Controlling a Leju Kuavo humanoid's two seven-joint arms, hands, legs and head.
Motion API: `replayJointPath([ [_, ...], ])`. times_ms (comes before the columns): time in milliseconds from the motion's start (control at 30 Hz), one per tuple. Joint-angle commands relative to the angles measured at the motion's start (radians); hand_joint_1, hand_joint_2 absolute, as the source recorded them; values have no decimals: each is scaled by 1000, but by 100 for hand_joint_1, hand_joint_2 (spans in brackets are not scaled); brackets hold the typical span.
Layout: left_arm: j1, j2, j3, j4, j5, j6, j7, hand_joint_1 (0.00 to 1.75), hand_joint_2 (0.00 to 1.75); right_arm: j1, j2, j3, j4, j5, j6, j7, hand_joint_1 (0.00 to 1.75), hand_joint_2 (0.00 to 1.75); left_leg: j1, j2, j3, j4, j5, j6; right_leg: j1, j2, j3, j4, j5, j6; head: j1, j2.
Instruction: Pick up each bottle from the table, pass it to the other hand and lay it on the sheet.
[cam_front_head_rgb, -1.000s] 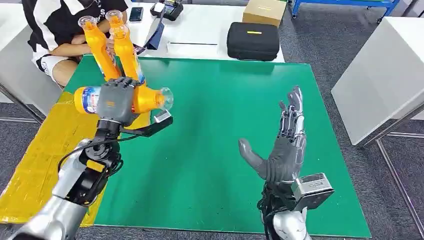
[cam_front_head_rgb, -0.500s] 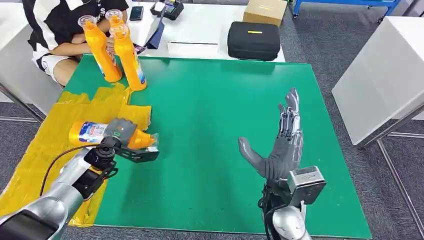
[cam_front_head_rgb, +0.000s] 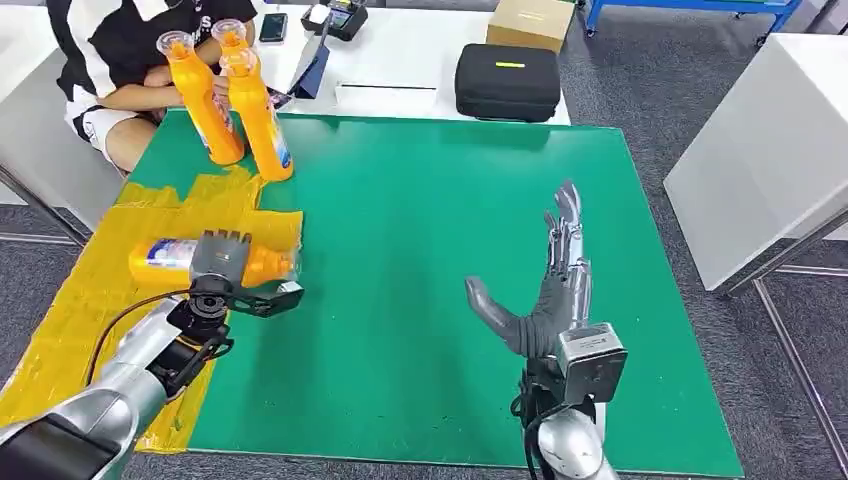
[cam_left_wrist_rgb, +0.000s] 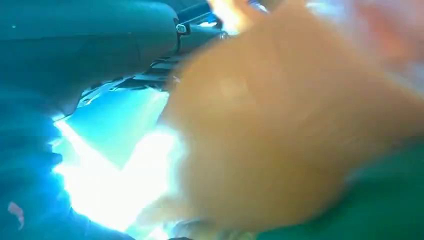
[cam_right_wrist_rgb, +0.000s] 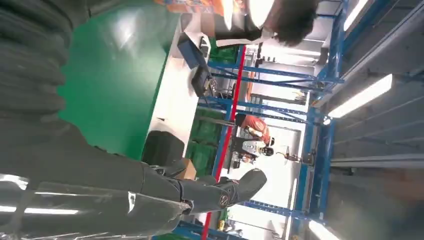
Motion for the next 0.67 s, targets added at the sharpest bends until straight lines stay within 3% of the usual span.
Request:
replayJointPath([
  [33, -35, -13, 2, 64, -2, 10, 44, 0, 175, -30, 16, -6, 71, 3, 2, 7, 0, 175, 0, -1, 6, 1, -3, 1, 1, 1, 6, 0, -3, -6, 0, 0],
  [167, -28, -16, 18, 57, -2, 24, 62, 0, 175, -30, 16, -7, 75, 3, 2, 7, 0, 175, 0, 0, 2, 0, -1, 1, 1, 0, 3, 0, -1, -4, 0, 0],
  [200, -26, -16, 20, 54, -2, 30, 68, 0, 0, -31, 15, -7, 76, 3, 2, 8, 0, 175, 1, -1, 6, 1, -3, 1, 1, 0, 6, 0, -2, -6, 0, 0],
  [333, -7, -19, 25, 21, -2, 128, 121, 0, 0, -27, 13, -9, 85, 2, 2, 12, 0, 175, 0, -1, 6, 0, -3, 1, 1, 1, 5, 0, -2, -6, 0, 0],
  [467, 25, -17, 9, -82, -2, 348, 188, 0, 0, -21, 4, -9, 72, -6, 6, 20, 0, 175, 0, -2, 4, 0, -2, 1, 1, 0, 4, 0, -2, -5, 0, 0],
  [500, 64, -37, 117, -152, 23, 446, 120, 0, 0, -16, 3, -11, 62, -8, 3, 21, 0, 175, 0, -1, 3, 0, -1, 1, 1, -1, 3, 0, -1, -4, 0, 0],
  [567, 120, -61, 209, -279, 17, 522, 61, 0, 0, -8, 0, -15, 43, -12, -1, 28, 0, 175, 0, -2, 3, 0, -2, 1, 0, -1, 3, 0, -2, -4, 0, 0],
  [667, 207, -122, 366, -501, 142, 566, -171, 0, 0, 13, -7, -25, 5, -13, -16, 31, 0, 175, -1, -4, 2, 0, -1, 1, 0, -3, 3, -1, -2, -3, 0, 0],
])
